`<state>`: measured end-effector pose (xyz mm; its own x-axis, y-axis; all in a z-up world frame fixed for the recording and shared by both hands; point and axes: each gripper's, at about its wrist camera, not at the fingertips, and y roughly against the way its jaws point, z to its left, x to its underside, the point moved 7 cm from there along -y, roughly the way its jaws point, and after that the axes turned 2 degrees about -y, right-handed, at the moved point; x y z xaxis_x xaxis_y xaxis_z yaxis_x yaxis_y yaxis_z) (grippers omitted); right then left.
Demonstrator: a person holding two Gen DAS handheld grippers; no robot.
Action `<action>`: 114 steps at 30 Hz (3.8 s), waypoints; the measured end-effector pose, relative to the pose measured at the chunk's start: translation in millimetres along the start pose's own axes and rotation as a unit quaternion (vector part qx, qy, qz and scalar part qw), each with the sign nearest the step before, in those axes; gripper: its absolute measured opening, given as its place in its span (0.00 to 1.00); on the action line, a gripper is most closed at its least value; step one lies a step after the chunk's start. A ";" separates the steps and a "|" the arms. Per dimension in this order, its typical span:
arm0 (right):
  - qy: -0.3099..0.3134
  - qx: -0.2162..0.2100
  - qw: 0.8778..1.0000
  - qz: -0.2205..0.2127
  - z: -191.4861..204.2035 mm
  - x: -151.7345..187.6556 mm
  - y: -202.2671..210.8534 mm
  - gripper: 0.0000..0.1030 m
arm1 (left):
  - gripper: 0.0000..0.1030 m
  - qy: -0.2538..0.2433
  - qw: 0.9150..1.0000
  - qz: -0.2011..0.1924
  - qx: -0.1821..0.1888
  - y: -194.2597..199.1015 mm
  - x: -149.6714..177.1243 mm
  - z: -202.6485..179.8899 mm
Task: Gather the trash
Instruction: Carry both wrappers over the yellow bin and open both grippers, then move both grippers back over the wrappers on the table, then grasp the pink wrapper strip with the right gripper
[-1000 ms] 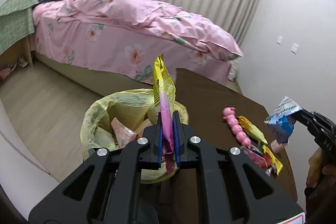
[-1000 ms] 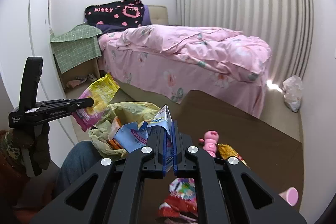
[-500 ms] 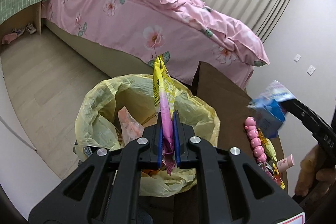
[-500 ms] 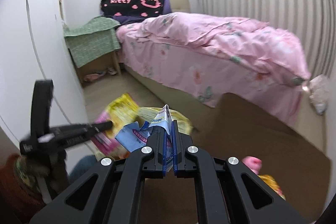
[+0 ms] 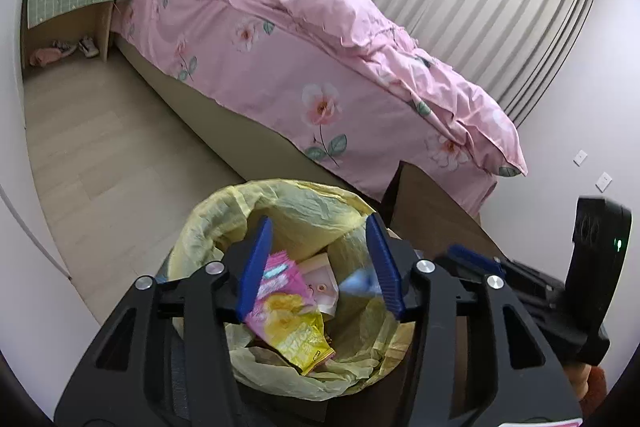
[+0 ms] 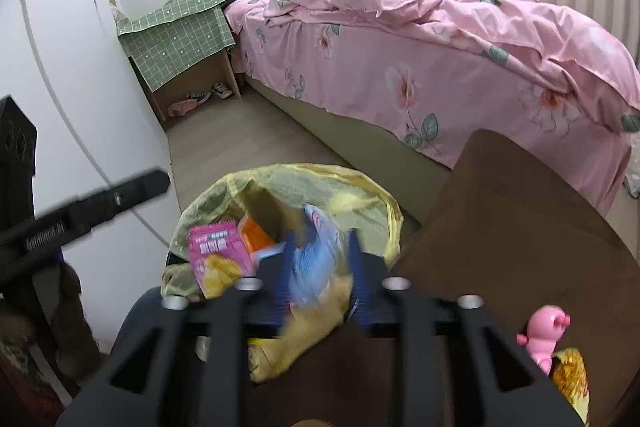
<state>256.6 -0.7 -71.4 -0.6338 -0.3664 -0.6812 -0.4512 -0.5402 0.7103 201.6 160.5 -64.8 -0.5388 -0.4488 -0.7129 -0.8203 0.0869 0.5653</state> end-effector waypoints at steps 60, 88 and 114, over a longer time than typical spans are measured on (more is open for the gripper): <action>-0.105 0.024 0.994 0.019 -72.6 269.1 156.1 0.52 | 0.56 -0.268 0.929 0.209 0.145 19.0 187.9 -176.8; -0.075 0.060 0.995 -0.008 -88.3 218.9 140.4 0.55 | 0.56 -0.241 0.941 0.189 0.147 23.2 182.8 -167.9; -0.158 0.115 0.981 -0.022 -81.7 297.2 199.3 0.43 | 0.34 -0.322 0.921 0.191 0.111 8.5 212.6 -198.3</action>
<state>29.6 -279.1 -146.8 -0.7572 -0.0750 -0.6488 -0.5886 -0.3521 0.7277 118.1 -110.5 -129.2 -0.7397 0.2658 -0.6182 -0.5278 0.3406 0.7781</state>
